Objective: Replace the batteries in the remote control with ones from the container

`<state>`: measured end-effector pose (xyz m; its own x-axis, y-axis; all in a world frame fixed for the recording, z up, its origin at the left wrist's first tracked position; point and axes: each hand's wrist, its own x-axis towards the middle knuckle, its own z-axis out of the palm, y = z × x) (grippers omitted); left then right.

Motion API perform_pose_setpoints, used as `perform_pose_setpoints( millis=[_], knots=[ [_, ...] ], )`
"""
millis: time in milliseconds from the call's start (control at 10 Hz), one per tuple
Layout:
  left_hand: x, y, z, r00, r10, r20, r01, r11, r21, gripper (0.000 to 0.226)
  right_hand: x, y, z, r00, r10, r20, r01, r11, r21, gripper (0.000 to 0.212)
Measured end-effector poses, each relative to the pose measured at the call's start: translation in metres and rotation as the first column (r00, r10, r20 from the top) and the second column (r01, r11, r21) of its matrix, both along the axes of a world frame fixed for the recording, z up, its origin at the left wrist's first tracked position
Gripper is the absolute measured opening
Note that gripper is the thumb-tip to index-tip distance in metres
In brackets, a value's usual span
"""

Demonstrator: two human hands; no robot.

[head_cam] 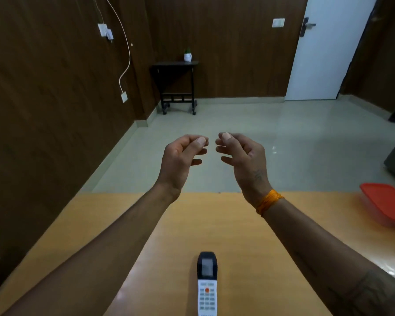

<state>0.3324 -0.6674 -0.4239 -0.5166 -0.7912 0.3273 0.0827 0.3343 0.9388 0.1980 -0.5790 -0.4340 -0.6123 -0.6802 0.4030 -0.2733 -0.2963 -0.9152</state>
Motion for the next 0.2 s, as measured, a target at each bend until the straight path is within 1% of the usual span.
perform_pose_setpoints(
  millis=[100, 200],
  knots=[
    [-0.016, -0.015, 0.081, 1.0, 0.005, -0.013, -0.005, 0.999, -0.035, 0.041, -0.015, -0.011, 0.075, 1.0, -0.012, -0.003, 0.012, 1.0, -0.019, 0.03],
    [-0.023, -0.022, 0.157, 1.0, 0.016, 0.014, -0.015, 0.999, -0.047, 0.034, -0.022, -0.014, 0.147, 1.0, -0.018, -0.004, 0.018, 1.0, -0.008, 0.031]
  ],
)
